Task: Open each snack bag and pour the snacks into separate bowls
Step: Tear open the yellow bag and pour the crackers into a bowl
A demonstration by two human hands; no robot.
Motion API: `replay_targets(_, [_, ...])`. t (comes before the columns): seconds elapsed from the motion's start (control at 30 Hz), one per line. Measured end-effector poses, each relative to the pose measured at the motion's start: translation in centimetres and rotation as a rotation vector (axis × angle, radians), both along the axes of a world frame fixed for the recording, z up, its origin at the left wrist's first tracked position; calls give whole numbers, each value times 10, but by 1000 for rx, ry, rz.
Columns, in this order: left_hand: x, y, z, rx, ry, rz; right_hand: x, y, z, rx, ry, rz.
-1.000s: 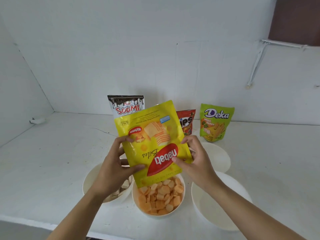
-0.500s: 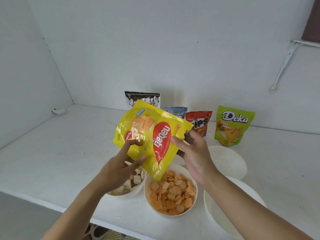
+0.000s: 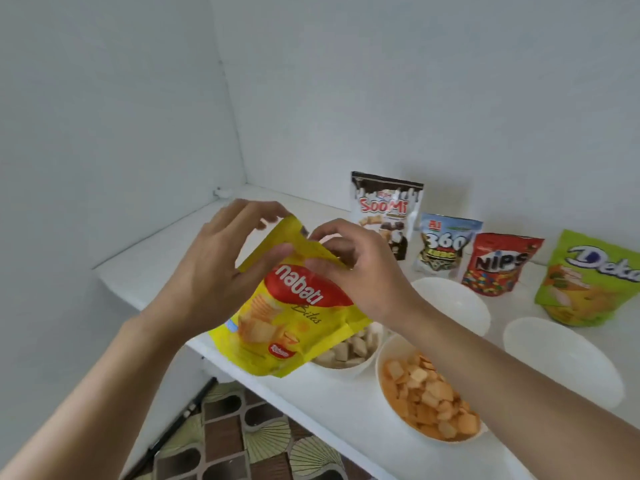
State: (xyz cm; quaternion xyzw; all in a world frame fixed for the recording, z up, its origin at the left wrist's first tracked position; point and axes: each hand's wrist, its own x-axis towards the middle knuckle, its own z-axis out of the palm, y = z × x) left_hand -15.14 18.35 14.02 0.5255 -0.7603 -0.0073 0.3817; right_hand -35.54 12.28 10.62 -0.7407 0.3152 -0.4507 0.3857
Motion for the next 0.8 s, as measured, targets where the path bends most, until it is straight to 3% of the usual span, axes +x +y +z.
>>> replay_targets(0.13, [52,32,-2,54,97,84,63,13,5,-86,94,115])
replay_targets(0.3, [122,83,-6,180,138,133,140,31,-1,-83,142,268])
replay_targets(0.47, [198,134,-34,236,279,303,205,44,-33,-27,318,426])
replay_targets(0.63, [258,182,-88,284,215,442,261,62,-81,-68,305,403])
replay_targets(0.8, [290,213,-140,197,-72,462,309,92,-126,-187,342,419])
